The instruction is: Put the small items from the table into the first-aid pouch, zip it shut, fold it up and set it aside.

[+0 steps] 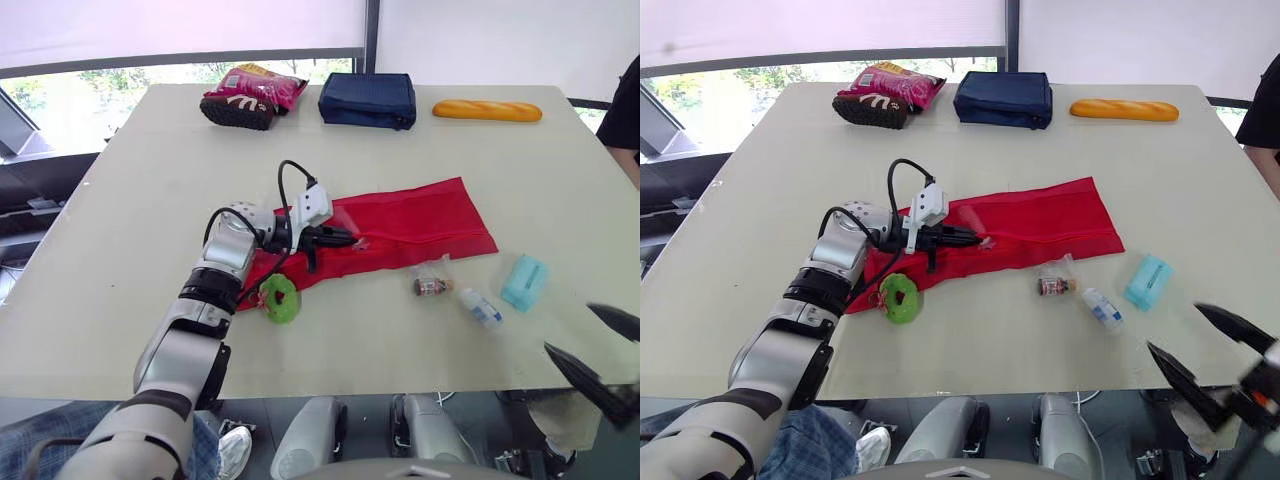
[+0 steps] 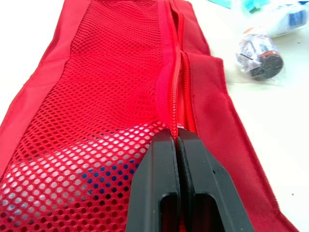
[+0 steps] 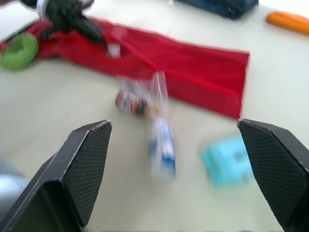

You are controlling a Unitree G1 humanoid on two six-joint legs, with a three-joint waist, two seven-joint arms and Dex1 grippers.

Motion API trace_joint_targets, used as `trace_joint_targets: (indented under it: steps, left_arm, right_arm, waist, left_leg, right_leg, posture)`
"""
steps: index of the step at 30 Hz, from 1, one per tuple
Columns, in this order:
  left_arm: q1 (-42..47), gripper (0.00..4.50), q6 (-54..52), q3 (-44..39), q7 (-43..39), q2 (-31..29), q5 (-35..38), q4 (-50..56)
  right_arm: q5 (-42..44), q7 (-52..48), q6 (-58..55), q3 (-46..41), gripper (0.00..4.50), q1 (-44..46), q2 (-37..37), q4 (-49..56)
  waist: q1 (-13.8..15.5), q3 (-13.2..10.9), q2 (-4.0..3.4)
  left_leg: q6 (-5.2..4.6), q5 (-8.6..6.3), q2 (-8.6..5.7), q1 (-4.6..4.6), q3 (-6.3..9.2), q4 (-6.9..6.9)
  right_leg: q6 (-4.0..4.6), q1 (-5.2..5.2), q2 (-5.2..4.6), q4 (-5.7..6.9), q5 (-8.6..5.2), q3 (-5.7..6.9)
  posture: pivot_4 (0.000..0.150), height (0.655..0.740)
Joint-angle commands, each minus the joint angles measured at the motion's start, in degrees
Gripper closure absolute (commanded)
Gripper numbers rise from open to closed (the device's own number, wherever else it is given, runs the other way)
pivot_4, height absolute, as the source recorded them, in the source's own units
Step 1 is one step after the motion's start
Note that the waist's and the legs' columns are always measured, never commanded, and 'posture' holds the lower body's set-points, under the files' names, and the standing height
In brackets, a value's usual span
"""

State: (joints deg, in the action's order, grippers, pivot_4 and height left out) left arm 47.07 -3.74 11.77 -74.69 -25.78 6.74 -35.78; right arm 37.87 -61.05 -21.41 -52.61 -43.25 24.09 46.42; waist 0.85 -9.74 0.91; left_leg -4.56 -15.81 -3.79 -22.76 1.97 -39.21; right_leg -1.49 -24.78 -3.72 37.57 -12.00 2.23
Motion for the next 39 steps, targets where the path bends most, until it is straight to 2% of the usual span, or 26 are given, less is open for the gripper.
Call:
trace_joint_targets:
  steps: [1, 4, 8, 12, 16, 19, 25, 31, 37, 38, 39]
  left_arm:
    - [1.28, 4.5, 1.37, -0.67, -0.36, -0.27, -0.13, -0.31]
    - [1.91, 4.5, 2.15, -0.57, -0.59, -0.28, -0.49, -1.4]
    - [2.65, 4.5, 2.5, -0.65, -1.0, -0.11, -0.66, -2.37]
    - [2.87, 4.5, 3.24, -0.34, -1.53, 0.29, -1.01, -2.93]
    - [3.36, 4.5, 3.31, -0.39, -1.31, 0.91, -1.13, -3.27]
    - [3.34, 4.5, 3.45, -0.28, -1.3, 1.22, -1.21, -2.99]
    - [2.77, 4.5, 3.62, -0.17, -1.14, 1.46, -1.26, -1.8]
    - [2.69, 4.5, 3.66, 0.06, -0.93, 1.89, -1.36, -1.08]
    - [3.19, 4.5, 3.84, 0.05, -0.69, 2.59, -1.47, -1.56]
    - [3.22, 4.5, 3.84, 0.02, -0.71, 2.6, -1.51, -1.62]
    - [3.29, 4.5, 3.9, -0.01, -0.72, 2.64, -1.56, -1.73]
  right_arm:
    - [3.89, -5.23, 5.67, -5.64, 0.05, -3.65, 1.29, -2.18]
    - [6.18, -9.72, 7.0, -10.6, 0.05, -9.16, 3.23, -5.2]
    - [10.29, -11.3, 8.28, -15.43, 0.05, -12.11, 4.86, -7.6]
    - [10.23, -8.9, 8.1, -14.58, 0.05, -11.46, 6.44, -7.88]
    - [7.26, -2.09, 6.91, -7.19, 0.05, -8.59, 6.31, -3.79]
    - [-2.29, 5.73, 6.13, 1.32, 0.05, -5.13, 6.65, -1.63]
    - [-12.23, 16.15, 0.33, 20.29, 0.05, 3.4, 8.78, -0.17]
    - [-14.73, 22.24, -6.23, 30.09, 0.05, 11.16, 8.91, -4.88]
    - [-17.44, 24.98, -7.01, 36.49, 0.05, 16.04, 8.35, -8.88]
    - [-17.52, 25.61, -7.05, 36.86, 0.57, 16.62, 7.94, -9.26]
    - [-17.83, 25.92, -6.8, 37.21, 0.86, 17.1, 7.85, -9.69]
  waist:
    - [-0.06, 0.0, 0.0]
    - [0.17, -0.01, -0.04]
    - [0.29, -0.02, -0.03]
    - [0.29, -0.02, -0.03]
    - [0.37, -0.02, -0.02]
    - [0.57, -0.02, -0.04]
    - [1.01, -0.02, -0.03]
    - [1.41, -0.02, -0.03]
    - [1.43, -0.01, -0.02]
    - [1.43, -0.01, -0.02]
    - [1.42, -0.01, -0.02]
  left_leg:
    - [0.0, 0.0, 0.02, 0.01, 0.0, 0.0]
    - [0.0, -0.01, 0.03, 0.01, 0.0, 0.02]
    - [-0.02, -0.03, 0.05, -0.05, 0.0, 0.03]
    - [-0.04, -0.05, 0.06, -0.06, 0.0, 0.05]
    - [-0.04, -0.05, 0.06, -0.09, 0.0, 0.06]
    - [-0.03, -0.04, 0.04, -0.11, 0.01, 0.06]
    - [0.15, 0.07, -0.01, -0.14, 0.0, 0.02]
    - [0.21, 0.11, -0.03, -0.15, 0.0, -0.02]
    - [0.21, 0.11, -0.05, -0.15, 0.0, -0.04]
    - [0.21, 0.12, -0.05, -0.14, -0.01, -0.04]
    - [0.22, 0.12, -0.05, -0.14, 0.0, -0.04]
  right_leg:
    - [0.0, 0.0, 0.0, -0.01, 0.0, 0.0]
    - [0.0, 0.0, -0.04, -0.02, -0.01, 0.02]
    - [0.0, 0.0, -0.1, -0.15, 0.0, 0.04]
    - [-0.01, 0.0, -0.15, -0.19, -0.01, 0.08]
    - [0.01, -0.01, -0.2, -0.2, 0.0, 0.13]
    - [0.01, -0.01, -0.25, -0.2, 0.01, 0.15]
    - [0.02, -0.03, -0.25, -0.2, 0.02, 0.16]
    - [0.03, -0.02, -0.24, -0.19, 0.03, 0.16]
    - [0.04, -0.01, -0.21, -0.17, 0.04, 0.16]
    - [0.04, -0.01, -0.21, -0.16, 0.04, 0.16]
    - [0.04, -0.01, -0.2, -0.15, 0.03, 0.16]
  posture:
    - [0.15, 0.7395]
    - [0.15, 0.7395]
    - [0.15, 0.7395]
    - [0.15, 0.7395]
    - [0.15, 0.7395]
    - [0.15, 0.7395]
    - [0.15, 0.7395]
    - [0.15, 0.7395]
    - [0.15, 0.7395]
    - [0.15, 0.7395]
    - [0.15, 0.7395]
